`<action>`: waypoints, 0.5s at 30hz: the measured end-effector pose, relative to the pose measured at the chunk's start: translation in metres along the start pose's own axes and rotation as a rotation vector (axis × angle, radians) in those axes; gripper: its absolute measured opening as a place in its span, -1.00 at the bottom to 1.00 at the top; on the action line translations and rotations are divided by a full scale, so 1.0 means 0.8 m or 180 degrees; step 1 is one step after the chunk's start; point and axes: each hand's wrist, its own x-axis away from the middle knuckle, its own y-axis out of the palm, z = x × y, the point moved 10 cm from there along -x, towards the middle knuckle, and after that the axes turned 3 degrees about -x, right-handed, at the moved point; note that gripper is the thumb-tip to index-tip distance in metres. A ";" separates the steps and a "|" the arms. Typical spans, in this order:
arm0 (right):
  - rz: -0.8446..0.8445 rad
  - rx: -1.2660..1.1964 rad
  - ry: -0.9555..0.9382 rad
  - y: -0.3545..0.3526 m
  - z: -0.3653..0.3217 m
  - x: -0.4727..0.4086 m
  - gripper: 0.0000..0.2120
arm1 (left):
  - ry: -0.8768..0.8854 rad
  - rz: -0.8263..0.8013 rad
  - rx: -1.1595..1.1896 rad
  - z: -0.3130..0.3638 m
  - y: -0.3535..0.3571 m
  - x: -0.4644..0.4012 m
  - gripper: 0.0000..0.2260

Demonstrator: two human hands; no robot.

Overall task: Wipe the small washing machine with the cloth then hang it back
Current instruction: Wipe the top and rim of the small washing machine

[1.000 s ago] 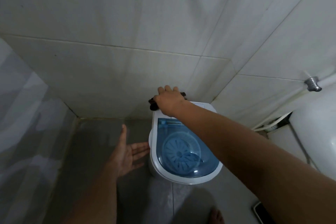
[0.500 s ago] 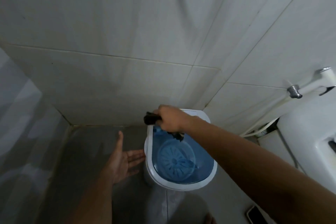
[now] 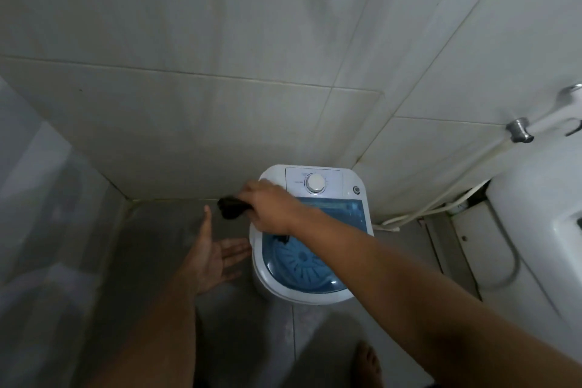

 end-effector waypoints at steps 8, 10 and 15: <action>0.1094 -0.0089 0.0227 0.023 0.030 0.068 -0.48 | -0.0014 0.0009 0.0049 0.000 0.002 0.005 0.04; 0.0656 -0.0255 -0.0450 0.049 -0.015 0.096 -0.52 | -0.0011 -0.0168 0.0121 0.000 0.009 0.009 0.06; 0.0890 -0.0025 -0.0438 -0.012 0.041 0.113 -0.55 | 0.0009 -0.0132 0.0093 -0.001 0.007 0.006 0.09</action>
